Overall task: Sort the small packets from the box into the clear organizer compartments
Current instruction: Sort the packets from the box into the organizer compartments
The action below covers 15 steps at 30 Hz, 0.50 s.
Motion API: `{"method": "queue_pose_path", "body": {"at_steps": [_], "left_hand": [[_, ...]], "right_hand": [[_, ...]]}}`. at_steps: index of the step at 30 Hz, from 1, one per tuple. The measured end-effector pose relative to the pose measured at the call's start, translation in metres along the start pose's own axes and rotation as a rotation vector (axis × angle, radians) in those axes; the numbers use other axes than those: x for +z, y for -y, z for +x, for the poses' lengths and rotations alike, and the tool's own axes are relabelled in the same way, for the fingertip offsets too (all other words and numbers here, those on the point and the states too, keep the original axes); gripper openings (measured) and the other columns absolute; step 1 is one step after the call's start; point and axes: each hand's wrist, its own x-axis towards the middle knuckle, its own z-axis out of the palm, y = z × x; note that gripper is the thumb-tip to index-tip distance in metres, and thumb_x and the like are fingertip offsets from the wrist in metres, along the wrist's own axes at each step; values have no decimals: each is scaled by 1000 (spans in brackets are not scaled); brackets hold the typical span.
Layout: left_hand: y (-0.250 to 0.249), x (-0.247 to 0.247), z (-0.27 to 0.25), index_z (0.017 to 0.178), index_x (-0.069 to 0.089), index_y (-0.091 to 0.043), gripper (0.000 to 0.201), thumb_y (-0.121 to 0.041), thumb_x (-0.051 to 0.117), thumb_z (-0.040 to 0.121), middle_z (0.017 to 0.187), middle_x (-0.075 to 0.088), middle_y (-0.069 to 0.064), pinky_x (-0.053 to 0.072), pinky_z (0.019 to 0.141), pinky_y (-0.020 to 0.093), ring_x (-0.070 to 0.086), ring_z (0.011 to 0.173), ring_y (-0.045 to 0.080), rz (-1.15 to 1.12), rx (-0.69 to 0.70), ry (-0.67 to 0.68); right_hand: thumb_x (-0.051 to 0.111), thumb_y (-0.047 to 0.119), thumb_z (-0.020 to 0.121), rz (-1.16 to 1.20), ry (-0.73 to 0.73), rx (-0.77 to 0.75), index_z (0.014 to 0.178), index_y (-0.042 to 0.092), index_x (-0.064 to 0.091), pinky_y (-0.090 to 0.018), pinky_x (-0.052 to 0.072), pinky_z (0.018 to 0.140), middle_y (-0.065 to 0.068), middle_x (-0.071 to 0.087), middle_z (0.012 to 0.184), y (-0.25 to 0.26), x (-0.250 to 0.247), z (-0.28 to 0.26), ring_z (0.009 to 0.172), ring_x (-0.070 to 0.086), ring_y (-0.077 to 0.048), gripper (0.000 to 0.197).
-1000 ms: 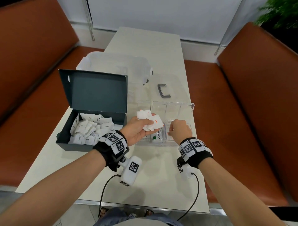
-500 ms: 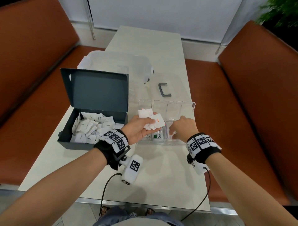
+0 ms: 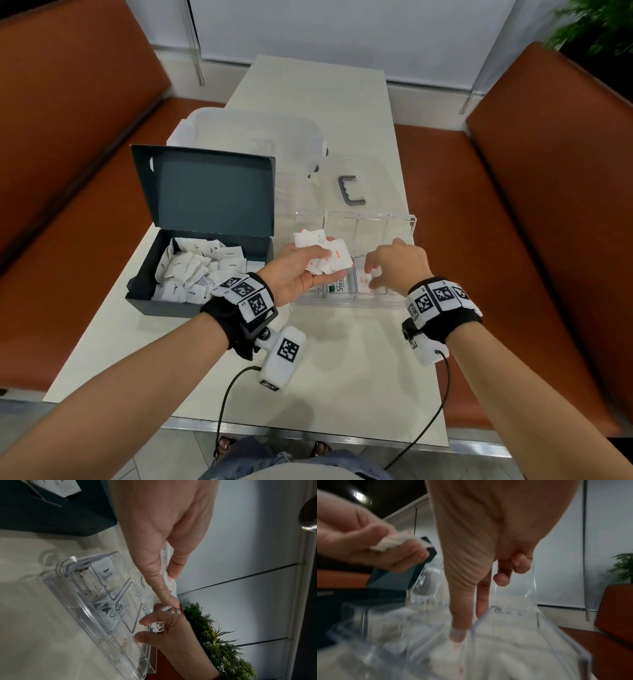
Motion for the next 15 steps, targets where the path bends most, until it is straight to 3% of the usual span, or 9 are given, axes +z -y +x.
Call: {"method": "queue_pose_path", "body": {"at_steps": [3, 6, 9, 12, 15], "left_hand": [[-3, 0, -1, 103, 60, 0, 10, 0, 54, 95, 107, 66, 23, 61, 69, 44, 64, 106, 37, -47, -13, -12], [-4, 0, 0, 105, 57, 0, 11, -1, 52, 95, 113, 64, 25, 60, 72, 45, 61, 113, 41, -78, -19, -4], [-3, 2, 2, 111, 54, 3, 19, 4, 47, 94, 109, 65, 25, 61, 73, 43, 66, 103, 39, -68, -19, 23], [-1, 6, 3, 114, 55, 5, 23, 8, 46, 92, 104, 69, 22, 61, 74, 41, 72, 91, 33, -35, -6, 62], [2, 9, 4, 116, 56, 4, 25, 9, 46, 93, 111, 67, 22, 61, 73, 39, 71, 93, 32, 5, 7, 80]], "right_hand": [[60, 37, 89, 180, -164, 92, 93, 37, 65, -26, 41, 64, 16, 65, 94, -7, -13, -9, 92, 55, -10, 6], [57, 36, 91, 489, -298, 150, 92, 36, 65, -25, 44, 64, 20, 64, 84, -2, -24, -18, 77, 57, -5, 8], [59, 40, 90, 771, -310, 152, 101, 32, 66, -25, 49, 66, 15, 65, 86, 13, -28, -22, 77, 60, -4, 15], [67, 39, 86, 957, -285, 152, 108, 28, 63, -7, 43, 55, 9, 67, 85, 25, -25, -21, 74, 60, -3, 25], [73, 29, 82, 1087, -286, 191, 106, 26, 66, -12, 47, 54, 2, 69, 80, 27, -22, -21, 69, 62, -6, 25]]}}
